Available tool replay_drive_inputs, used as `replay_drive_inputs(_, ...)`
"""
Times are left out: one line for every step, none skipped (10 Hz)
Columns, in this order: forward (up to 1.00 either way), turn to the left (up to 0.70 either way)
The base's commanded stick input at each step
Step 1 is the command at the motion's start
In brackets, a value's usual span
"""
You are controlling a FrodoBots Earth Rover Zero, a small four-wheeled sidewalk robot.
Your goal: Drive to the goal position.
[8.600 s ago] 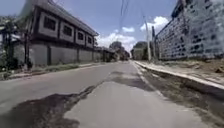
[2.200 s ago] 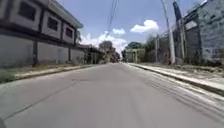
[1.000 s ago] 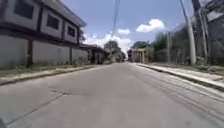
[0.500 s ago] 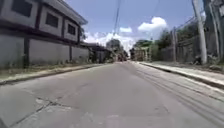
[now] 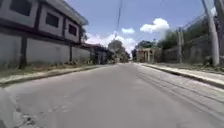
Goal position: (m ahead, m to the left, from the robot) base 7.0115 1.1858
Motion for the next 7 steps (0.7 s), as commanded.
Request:
replay_drive_inputs(1.0,-0.05)
replay_drive_inputs(1.0,-0.17)
replay_drive_inputs(1.0,-0.13)
replay_drive_inputs(1.0,0.03)
replay_drive_inputs(1.0,0.03)
replay_drive_inputs(1.0,0.03)
replay_drive_inputs(1.0,0.03)
